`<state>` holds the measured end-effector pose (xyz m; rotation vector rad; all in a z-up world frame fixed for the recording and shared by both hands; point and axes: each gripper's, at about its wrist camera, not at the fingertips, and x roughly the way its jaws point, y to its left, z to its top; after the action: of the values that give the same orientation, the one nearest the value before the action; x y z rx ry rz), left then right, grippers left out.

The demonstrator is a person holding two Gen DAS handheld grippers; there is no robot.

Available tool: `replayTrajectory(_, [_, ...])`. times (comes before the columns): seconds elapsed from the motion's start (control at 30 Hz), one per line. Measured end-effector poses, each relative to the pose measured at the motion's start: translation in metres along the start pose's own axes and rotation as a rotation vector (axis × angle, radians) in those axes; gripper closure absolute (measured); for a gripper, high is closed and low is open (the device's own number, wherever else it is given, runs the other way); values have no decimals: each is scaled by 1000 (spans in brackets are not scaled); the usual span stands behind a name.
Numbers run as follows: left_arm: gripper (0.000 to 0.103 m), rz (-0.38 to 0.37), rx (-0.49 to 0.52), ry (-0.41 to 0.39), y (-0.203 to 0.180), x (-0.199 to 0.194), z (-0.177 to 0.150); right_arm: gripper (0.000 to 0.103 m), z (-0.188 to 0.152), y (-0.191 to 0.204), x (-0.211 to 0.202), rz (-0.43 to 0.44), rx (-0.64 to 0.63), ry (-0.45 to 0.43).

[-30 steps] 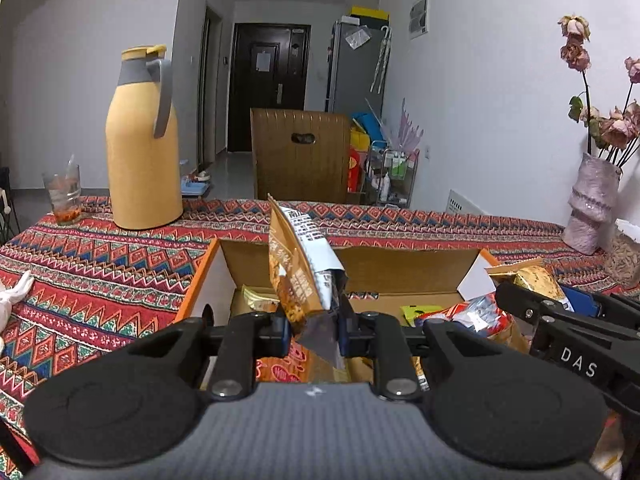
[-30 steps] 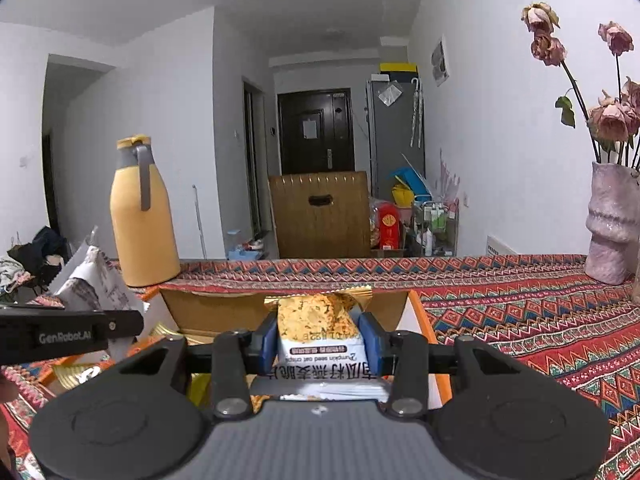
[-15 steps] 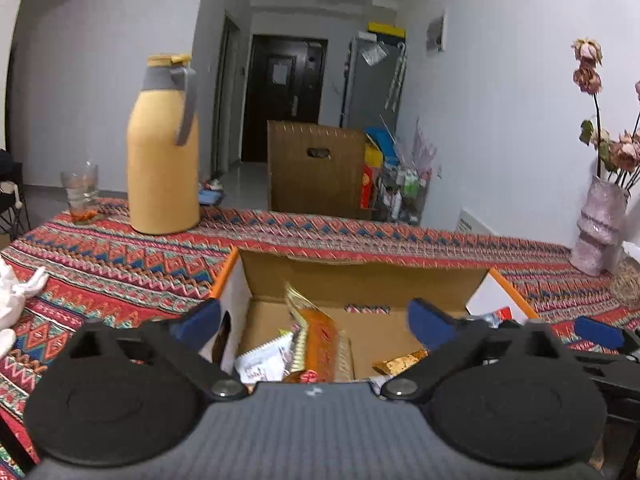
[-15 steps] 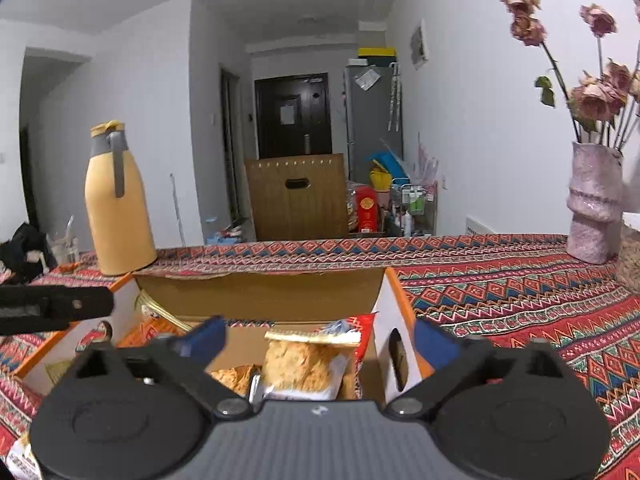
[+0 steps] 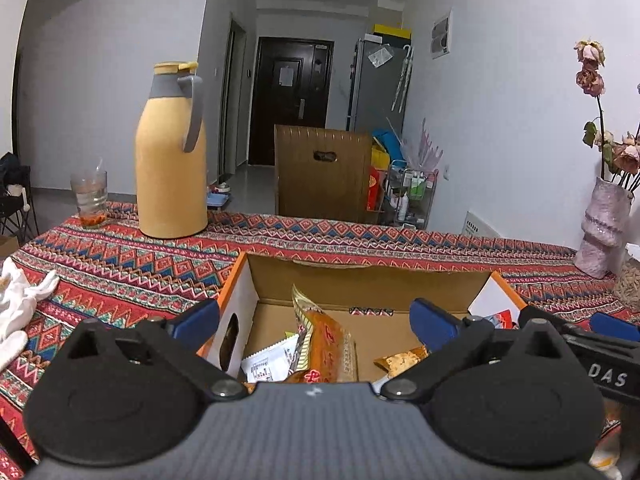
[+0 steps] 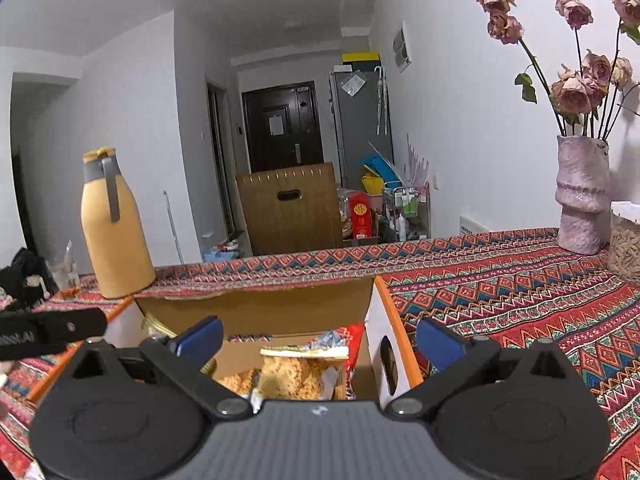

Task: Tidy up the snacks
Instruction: 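Open both tools to drop the packets into the box, then withdraw both tools from the box back over the pile, then close the right tool on a pink packet and lift it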

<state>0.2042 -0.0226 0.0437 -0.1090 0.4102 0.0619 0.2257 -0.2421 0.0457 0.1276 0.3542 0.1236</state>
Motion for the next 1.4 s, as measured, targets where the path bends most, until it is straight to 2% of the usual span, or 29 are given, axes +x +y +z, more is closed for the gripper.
replayTrajectory(0.13, [0, 3, -3, 2, -1, -11, 4, 0, 5, 1, -17, 0, -8, -14])
replayTrajectory(0.33, [0, 8, 1, 19, 4, -28, 0, 0, -5, -2, -37, 3, -12, 18])
replayTrajectory(0.8, [0, 32, 53, 160, 27, -55, -55, 0, -64, -25, -63, -21, -97, 239])
replayTrajectory(1.1, [0, 33, 35, 211, 41, -51, -93, 0, -85, -31, -44, -19, -154, 367])
replayTrajectory(1.4, [0, 16, 3, 197, 45, -51, -97, 0, -87, -36, -27, -1, -98, 412])
